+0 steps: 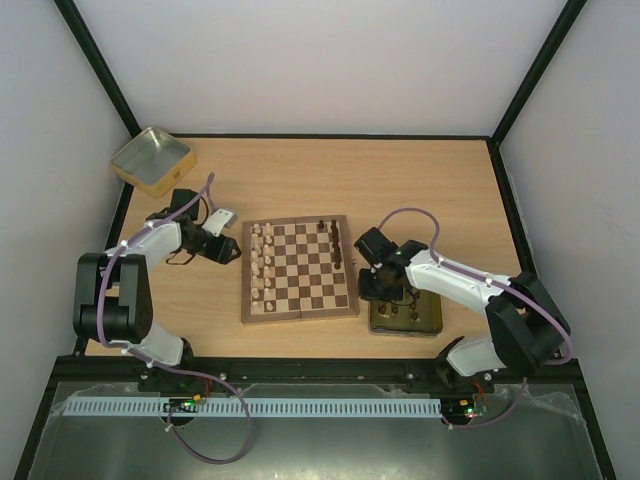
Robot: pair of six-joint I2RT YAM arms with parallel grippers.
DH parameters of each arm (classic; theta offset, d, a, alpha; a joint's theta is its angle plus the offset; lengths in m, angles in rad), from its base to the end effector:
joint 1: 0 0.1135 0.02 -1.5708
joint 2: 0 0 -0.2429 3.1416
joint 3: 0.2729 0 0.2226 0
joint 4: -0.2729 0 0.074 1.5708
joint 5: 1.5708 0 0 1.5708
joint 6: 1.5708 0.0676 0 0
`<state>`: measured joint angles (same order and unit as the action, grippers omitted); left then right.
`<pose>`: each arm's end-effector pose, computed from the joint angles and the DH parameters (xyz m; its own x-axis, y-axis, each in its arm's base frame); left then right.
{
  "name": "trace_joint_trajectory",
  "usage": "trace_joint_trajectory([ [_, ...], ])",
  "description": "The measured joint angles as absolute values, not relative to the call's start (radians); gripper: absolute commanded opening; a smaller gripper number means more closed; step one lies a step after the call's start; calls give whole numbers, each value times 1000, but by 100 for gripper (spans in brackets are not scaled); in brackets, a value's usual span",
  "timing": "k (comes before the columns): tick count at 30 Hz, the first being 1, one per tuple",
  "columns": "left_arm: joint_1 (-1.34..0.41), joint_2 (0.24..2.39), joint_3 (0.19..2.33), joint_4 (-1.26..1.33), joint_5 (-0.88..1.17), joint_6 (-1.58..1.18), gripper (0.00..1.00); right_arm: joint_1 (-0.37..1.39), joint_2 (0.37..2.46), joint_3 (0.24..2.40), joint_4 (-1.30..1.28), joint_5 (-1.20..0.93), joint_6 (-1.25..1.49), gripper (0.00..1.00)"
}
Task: Set up the chess pieces on the board
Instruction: Adjust the storage box at the center of the board, then pick up the chess piece from the storage box.
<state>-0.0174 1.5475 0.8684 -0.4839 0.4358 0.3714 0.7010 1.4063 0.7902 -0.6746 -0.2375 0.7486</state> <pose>0.2719 -0.0333 0.1442 -0.7888 0.3428 -0.5102 0.5038 0.8361 -0.2172 0.1643 0.1595 0.1440 -0.9986 0.0229 -0.0487 0.0042 0.9353 0.3538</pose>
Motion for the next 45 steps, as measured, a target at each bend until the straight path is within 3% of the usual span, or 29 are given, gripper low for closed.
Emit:
trace_joint_trajectory([
  [4, -18, 1548, 868, -484, 436, 370, 61, 702, 1391, 791, -678, -229, 762, 29],
  [15, -30, 1552, 868, -484, 432, 369, 62, 698, 1301, 943, -824, -103, 759, 34],
  [27, -51, 1560, 868, -482, 429, 369, 63, 541, 1277, 864, -886, -59, 718, 34],
  [45, -58, 1561, 868, -481, 423, 367, 63, 498, 1384, 836, -813, -84, 678, 26],
])
